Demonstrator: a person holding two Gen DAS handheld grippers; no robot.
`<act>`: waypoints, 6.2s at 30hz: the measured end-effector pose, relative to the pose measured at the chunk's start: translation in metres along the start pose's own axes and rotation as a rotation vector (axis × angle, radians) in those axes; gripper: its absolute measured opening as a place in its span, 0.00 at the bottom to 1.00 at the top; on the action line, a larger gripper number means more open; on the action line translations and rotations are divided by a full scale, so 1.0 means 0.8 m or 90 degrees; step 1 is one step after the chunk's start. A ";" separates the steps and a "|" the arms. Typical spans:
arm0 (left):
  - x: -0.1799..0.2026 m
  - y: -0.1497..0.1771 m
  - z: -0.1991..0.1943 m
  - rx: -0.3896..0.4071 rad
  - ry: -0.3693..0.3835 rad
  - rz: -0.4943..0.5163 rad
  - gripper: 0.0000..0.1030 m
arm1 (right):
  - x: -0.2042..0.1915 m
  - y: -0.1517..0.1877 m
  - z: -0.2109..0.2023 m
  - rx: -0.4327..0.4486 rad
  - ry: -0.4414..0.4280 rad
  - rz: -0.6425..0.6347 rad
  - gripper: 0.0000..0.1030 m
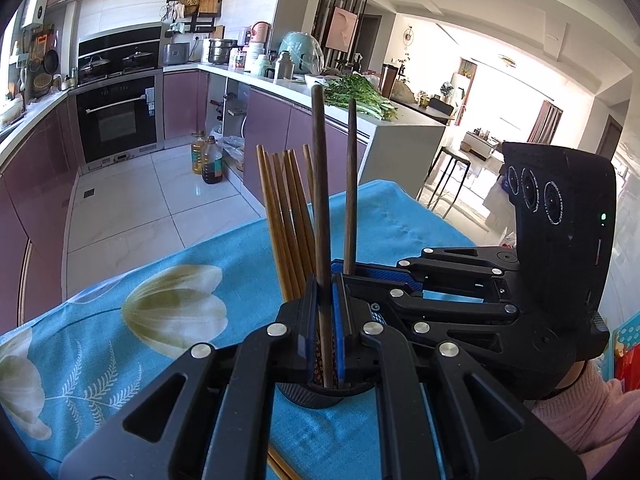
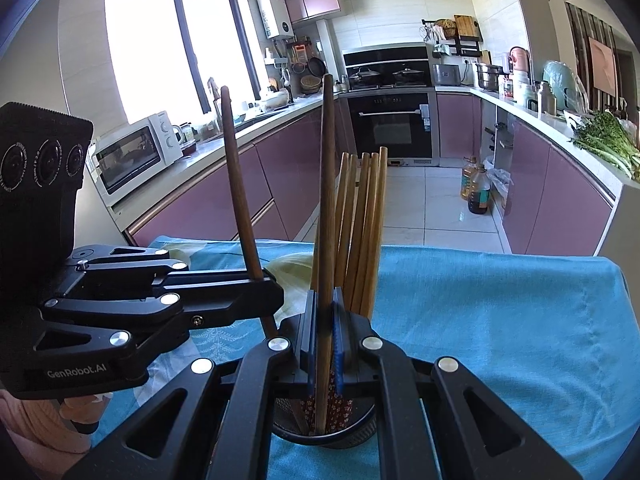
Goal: Organize utensils
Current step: 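Open both tools to release the chopsticks and withdraw from the cup, then move the left tool onto one of the last two chopsticks while the right tool approaches the other, then close the right tool on one chopstick while the left tool grasps the other, then lift both held chopsticks upright above the black mesh cup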
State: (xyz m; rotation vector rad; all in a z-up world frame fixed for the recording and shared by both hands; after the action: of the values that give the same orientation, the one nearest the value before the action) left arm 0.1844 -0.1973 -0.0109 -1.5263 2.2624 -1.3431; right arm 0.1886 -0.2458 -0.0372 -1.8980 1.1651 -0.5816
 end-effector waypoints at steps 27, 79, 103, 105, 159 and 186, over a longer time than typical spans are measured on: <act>-0.070 0.092 -0.068 0.066 -0.075 0.000 0.46 | -0.079 0.040 -0.053 0.027 -0.092 -0.083 0.36; -0.150 0.207 0.031 -0.089 -0.150 -0.078 0.15 | -0.113 0.130 0.062 -0.153 -0.107 -0.020 0.32; -0.163 0.200 0.036 -0.093 -0.163 -0.106 0.14 | -0.120 0.125 0.077 -0.162 -0.080 -0.033 0.11; -0.162 0.200 0.037 -0.095 -0.163 -0.102 0.15 | -0.120 0.126 0.076 -0.164 -0.080 -0.036 0.11; -0.138 0.193 0.031 -0.091 -0.150 -0.091 0.07 | -0.111 0.121 0.041 -0.115 -0.115 -0.001 0.06; -0.087 0.132 -0.034 -0.004 -0.033 -0.089 0.07 | -0.065 0.079 -0.035 0.008 -0.089 0.034 0.06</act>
State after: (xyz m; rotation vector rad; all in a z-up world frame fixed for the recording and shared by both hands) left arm 0.1304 -0.1141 -0.0947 -1.7286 2.1674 -1.3151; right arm 0.1119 -0.2266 -0.0720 -1.8602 1.1161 -0.4195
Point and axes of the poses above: each gripper's, at about its wrist camera, not at the fingertips, and z roughly the way its jaws point, x to its right, y to its underside, the point moved 7 cm from there along z, roughly the way its jaws point, and after that the axes turned 14 degrees about -z, right-handed, at the moved point
